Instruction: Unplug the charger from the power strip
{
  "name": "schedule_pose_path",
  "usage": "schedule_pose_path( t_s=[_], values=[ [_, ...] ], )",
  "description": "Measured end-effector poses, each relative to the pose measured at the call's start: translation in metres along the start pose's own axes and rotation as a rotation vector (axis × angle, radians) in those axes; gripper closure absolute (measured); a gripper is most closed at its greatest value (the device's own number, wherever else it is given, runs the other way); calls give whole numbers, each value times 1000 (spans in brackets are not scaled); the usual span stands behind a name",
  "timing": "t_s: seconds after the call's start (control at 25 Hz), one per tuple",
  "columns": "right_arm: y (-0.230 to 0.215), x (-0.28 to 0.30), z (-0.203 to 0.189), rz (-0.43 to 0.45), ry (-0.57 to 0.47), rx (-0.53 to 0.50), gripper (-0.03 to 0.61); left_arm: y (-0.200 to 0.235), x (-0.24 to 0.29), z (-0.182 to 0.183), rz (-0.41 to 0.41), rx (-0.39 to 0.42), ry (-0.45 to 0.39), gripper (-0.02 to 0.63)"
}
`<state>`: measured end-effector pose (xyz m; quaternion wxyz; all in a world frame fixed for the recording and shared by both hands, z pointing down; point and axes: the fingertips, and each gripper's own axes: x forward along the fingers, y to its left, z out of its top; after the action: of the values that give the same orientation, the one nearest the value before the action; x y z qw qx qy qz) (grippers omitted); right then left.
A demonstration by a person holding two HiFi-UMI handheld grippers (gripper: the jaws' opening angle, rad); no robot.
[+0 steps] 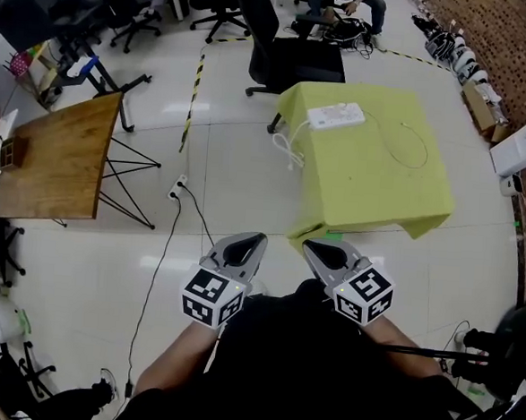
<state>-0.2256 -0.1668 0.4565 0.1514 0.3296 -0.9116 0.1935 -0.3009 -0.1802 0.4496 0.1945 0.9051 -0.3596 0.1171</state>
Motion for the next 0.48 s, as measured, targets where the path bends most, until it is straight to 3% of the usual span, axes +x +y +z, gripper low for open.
schedule_pose_path(
  t_s=[0.2,0.48],
  values=[
    [-13,27,15,-26,2,23,575,33,0,0,2,-46,5,607],
    [-53,71,24,-19,-3,74,575,76,33,21,0,-29,30,607]
  ],
)
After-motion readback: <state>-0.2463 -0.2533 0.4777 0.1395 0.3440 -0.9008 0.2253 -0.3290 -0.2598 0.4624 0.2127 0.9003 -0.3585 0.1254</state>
